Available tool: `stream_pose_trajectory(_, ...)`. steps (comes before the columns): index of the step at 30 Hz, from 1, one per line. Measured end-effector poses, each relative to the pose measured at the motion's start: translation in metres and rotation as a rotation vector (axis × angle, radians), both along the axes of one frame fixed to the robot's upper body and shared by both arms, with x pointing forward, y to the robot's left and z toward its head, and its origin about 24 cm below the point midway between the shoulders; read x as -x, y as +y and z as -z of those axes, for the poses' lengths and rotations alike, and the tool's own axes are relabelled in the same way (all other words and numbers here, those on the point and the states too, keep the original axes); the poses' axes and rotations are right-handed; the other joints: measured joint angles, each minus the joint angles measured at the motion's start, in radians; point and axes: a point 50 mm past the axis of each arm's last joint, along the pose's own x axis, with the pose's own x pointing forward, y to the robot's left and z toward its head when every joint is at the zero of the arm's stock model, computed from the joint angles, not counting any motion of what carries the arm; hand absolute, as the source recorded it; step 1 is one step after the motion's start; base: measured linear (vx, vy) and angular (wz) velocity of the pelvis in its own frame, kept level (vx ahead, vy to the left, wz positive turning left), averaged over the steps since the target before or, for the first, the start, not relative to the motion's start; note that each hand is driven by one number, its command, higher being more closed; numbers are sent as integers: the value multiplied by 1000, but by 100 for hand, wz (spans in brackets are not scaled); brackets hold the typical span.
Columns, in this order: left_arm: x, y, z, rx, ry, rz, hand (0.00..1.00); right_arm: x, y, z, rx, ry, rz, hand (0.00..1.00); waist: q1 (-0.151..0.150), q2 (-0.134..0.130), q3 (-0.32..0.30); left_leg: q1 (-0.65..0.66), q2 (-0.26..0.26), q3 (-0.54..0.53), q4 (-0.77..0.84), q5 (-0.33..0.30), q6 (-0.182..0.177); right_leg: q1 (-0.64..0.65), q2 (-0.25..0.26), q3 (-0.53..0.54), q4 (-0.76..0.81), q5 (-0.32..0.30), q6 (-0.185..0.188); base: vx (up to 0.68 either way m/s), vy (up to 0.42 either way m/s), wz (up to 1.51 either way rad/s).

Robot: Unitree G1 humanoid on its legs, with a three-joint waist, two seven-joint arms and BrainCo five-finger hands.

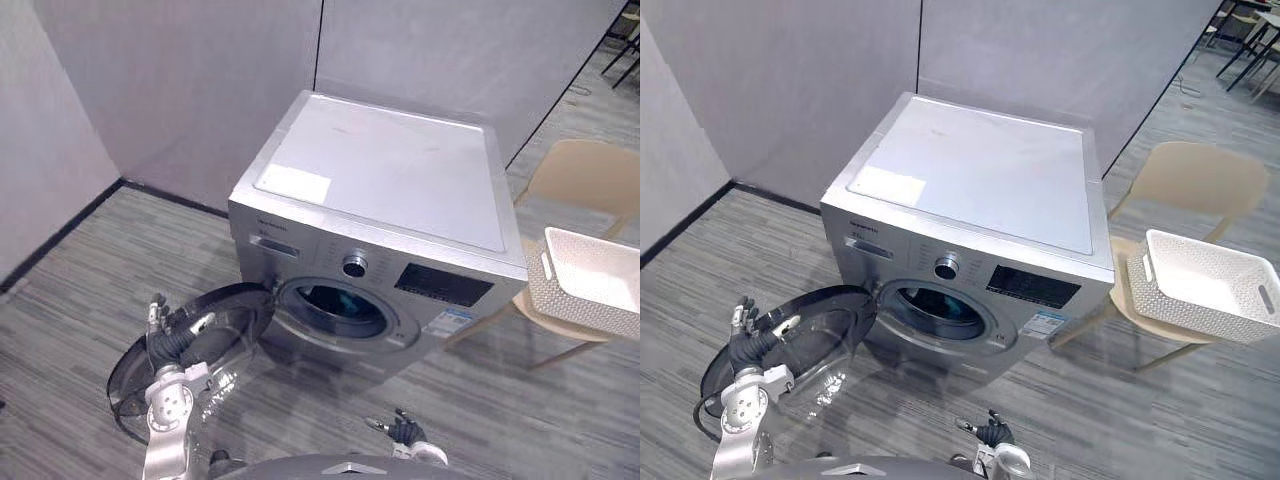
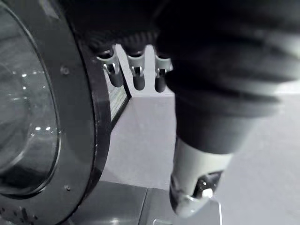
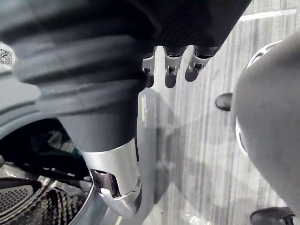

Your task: Pick up the laundry basket with both hands and put the clothes into the washing machine.

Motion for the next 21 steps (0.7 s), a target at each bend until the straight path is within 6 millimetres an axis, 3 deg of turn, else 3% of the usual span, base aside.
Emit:
stream_pose_trajectory(4, 7, 10, 18, 24, 77, -28, 0, 1, 8, 0, -16, -3, -23, 0, -1, -19, 5, 10, -13, 8, 0, -1, 1, 36, -3, 5, -70, 45, 0, -47, 41, -8)
stream_pose_trajectory(8, 21, 28, 41, 56, 181, -122, 0, 14, 10, 1, -23, -1, -23, 0, 1, -31, 3, 24, -18, 9, 2, 3, -2, 66, -9, -1, -93, 49, -2, -76, 17, 5)
stream_pose_trajectory(12, 21, 33, 56, 133, 226, -177, 0, 25, 4, 1, -20, 10, -23, 0, -1, -13, 5, 27, -26, 9, -19, 12, 3, 66, -14, -1, -98, 45, 5, -82, 1, 4)
stream_pose_trajectory(14, 29, 29, 80, 196, 334, -194, 0, 26, 1, 0, -17, 7, -7, 0, -5, 0, 3, 35, -28, 30, -47, 18, 0, 66, -14, 2, -116, 47, 8, -54, 12, -2)
stream_pose_trajectory(17, 39, 27, 95, 204, 421, -199, 0, 27, 0, 1, -11, 11, -11, 0, -9, 11, -2, 37, -27, 59, -74, 23, 1, 67, -14, 4, -138, 49, 11, 10, 8, 7)
stream_pose_trajectory(19, 53, 24, 114, 224, 550, -203, 0, 27, -5, 1, -3, 18, 11, 0, -10, 22, -2, 40, -29, 72, -79, 29, -3, 79, -15, 10, -160, 63, 19, 50, 23, 3)
stream_pose_trajectory(21, 80, 17, 133, 275, 701, -196, 0, 29, -9, 2, 4, 29, 17, 0, -10, 27, -4, 52, -30, 89, -79, 29, -13, 83, -15, 29, -173, 79, 28, 78, 25, -18)
